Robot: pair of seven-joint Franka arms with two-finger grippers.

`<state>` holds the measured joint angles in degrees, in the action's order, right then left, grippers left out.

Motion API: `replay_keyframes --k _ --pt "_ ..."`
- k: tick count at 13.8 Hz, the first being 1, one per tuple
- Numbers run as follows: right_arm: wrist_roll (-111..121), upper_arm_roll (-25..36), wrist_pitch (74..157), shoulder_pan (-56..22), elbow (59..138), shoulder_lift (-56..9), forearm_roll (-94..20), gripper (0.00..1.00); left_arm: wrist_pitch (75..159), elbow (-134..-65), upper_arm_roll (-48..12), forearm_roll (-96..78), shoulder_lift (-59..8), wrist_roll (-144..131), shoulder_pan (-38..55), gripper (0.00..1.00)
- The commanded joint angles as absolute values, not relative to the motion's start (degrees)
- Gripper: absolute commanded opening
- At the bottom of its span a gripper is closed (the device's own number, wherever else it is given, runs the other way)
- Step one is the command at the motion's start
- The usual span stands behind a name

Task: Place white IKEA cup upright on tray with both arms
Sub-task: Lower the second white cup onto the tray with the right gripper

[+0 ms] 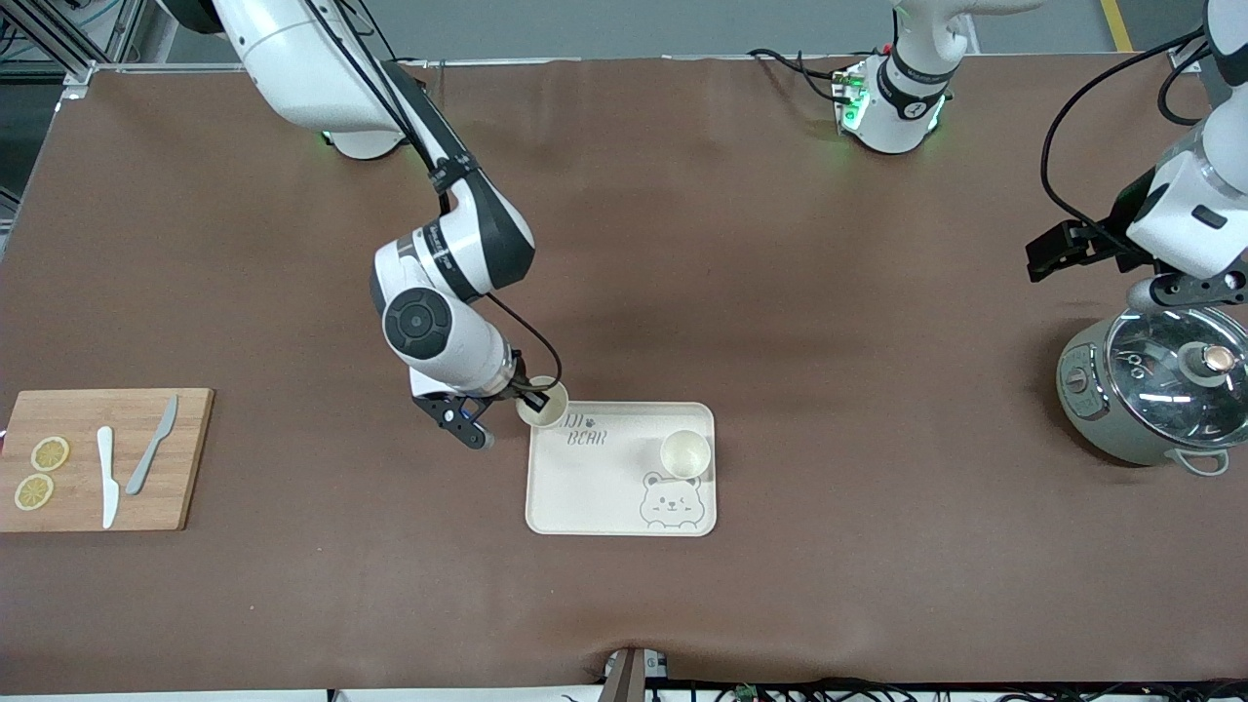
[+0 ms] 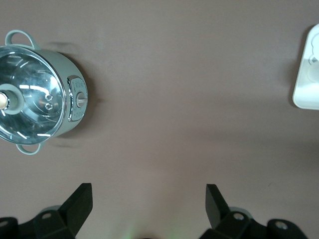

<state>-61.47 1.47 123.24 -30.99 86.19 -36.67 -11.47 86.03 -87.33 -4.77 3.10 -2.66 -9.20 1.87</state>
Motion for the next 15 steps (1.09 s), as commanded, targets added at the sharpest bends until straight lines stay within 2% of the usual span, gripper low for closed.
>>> replay_keyframes --k 1,5,13,14,15 --pt "-63.72 2.2 125.32 -32.43 83.5 -39.89 -12.39 0.0 85.6 -89.11 -5.1 3.25 0.0 -6.77 1.23 1.0" --pt "-63.55 2.29 128.66 -32.43 83.5 -42.09 -12.04 0.0 91.83 -95.35 -5.19 2.03 3.95 -7.55 0.7 1.0" --pt "-62.84 2.29 131.4 -31.82 83.67 -43.68 -11.78 0.0 91.5 -94.92 -5.1 0.88 5.53 -6.68 -0.18 1.0" --pt "-62.75 2.29 131.4 -31.56 83.67 -43.68 -11.86 0.24 91.41 -94.92 -5.1 0.88 5.8 -6.77 -0.18 1.0" --pt "-63.01 2.29 131.4 -31.55 83.58 -43.68 -11.95 0.97 91.41 -94.92 -5.1 0.88 5.97 -6.77 -0.18 1.0"
